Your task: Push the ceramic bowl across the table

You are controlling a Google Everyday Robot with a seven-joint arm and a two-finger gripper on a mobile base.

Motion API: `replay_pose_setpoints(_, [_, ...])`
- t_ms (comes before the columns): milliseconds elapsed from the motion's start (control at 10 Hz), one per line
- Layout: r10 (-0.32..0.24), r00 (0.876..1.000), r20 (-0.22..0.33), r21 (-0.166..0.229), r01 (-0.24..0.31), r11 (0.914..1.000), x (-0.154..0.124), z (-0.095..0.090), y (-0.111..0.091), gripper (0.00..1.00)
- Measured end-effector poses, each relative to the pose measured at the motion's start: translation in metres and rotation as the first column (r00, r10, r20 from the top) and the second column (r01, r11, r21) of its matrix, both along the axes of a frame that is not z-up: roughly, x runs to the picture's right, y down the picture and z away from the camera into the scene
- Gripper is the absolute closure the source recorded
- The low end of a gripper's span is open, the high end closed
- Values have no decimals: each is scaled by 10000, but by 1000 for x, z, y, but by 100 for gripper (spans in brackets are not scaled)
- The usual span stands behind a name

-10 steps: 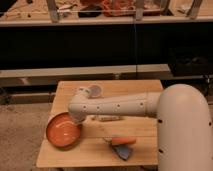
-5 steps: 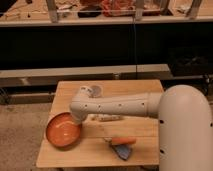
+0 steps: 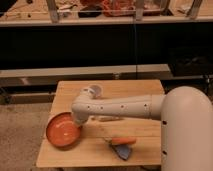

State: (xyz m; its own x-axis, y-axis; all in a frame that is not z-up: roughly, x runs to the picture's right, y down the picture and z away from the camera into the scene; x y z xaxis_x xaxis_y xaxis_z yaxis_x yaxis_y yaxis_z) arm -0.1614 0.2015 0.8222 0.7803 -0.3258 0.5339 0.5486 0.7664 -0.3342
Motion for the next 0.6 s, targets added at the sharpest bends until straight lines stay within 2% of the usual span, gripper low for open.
replay_pose_setpoints(600, [-133,9993,340,-123,138,9998,1,-1,1,96])
